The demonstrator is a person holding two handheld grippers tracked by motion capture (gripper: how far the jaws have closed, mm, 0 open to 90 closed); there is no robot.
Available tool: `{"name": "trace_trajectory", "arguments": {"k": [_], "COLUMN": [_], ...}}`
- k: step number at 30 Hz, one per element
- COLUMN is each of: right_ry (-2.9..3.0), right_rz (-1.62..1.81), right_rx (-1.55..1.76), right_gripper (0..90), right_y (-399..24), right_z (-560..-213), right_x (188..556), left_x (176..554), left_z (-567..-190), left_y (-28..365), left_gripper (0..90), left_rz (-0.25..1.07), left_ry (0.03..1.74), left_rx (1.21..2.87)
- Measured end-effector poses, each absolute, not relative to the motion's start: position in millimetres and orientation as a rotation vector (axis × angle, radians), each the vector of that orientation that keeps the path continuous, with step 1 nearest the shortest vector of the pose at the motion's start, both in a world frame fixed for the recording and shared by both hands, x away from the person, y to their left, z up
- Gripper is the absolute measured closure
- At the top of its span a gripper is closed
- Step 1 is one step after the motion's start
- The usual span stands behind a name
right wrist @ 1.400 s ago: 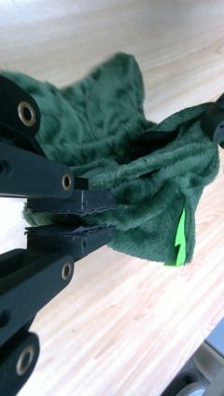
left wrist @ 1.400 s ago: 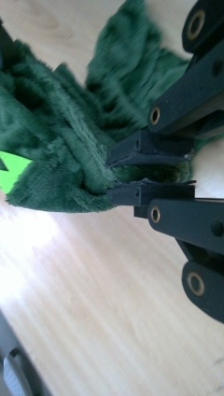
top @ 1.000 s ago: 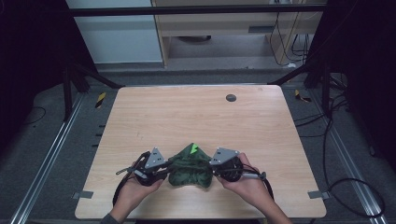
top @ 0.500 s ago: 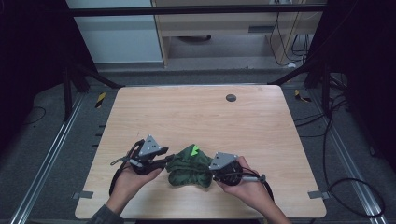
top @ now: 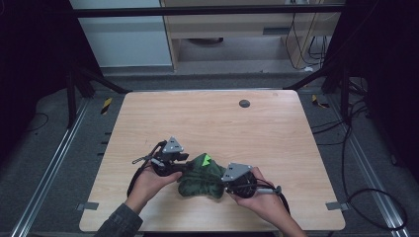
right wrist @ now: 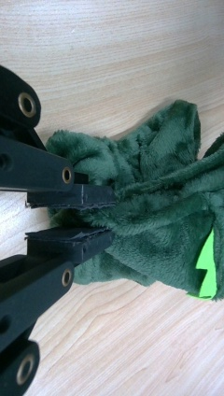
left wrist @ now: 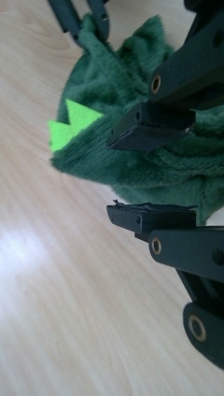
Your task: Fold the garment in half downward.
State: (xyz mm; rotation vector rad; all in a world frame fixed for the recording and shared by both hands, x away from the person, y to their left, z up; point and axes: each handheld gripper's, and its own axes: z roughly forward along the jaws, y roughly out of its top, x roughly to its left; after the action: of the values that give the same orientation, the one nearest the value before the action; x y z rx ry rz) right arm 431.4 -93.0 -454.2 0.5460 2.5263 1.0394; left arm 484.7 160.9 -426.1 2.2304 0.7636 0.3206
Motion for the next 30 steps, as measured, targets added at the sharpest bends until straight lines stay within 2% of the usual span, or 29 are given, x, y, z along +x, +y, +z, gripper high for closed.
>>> {"name": "trace_trajectory", "arguments": {"k": [10, 18, 21, 25, 27, 30], "right_ry": [2.544, 2.55, 2.554, 2.557, 2.557, 2.556], "right_rz": [1.029, 1.035, 1.043, 1.042, 1.057, 1.062], "right_rx": [0.545, 0.552, 0.556, 0.566, 0.584, 0.594], "right_gripper": [79.3, 76.6, 71.9, 63.7, 55.0, 50.1], "right_y": [-91.9, -91.2, -90.6, -91.3, -92.5, -92.5], "right_z": [-458.3, -459.0, -457.3, -453.8, -450.8, -448.7], "right_x": [430.2, 431.0, 430.4, 431.3, 433.0, 434.5], "left_x": [477.4, 473.6, 473.0, 470.0, 465.9, 462.9], "left_z": [-436.1, -435.2, -434.8, -432.9, -430.3, -428.5], "left_y": [161.6, 165.4, 166.0, 166.3, 167.8, 168.6], "left_gripper": [65.4, 79.4, 84.1, 84.9, 84.9, 84.9], "left_rz": [0.263, 0.269, 0.275, 0.301, 0.324, 0.336], "left_ry": [0.745, 0.728, 0.726, 0.716, 0.697, 0.683], "left_rx": [2.274, 2.288, 2.281, 2.271, 2.27, 2.268]}}
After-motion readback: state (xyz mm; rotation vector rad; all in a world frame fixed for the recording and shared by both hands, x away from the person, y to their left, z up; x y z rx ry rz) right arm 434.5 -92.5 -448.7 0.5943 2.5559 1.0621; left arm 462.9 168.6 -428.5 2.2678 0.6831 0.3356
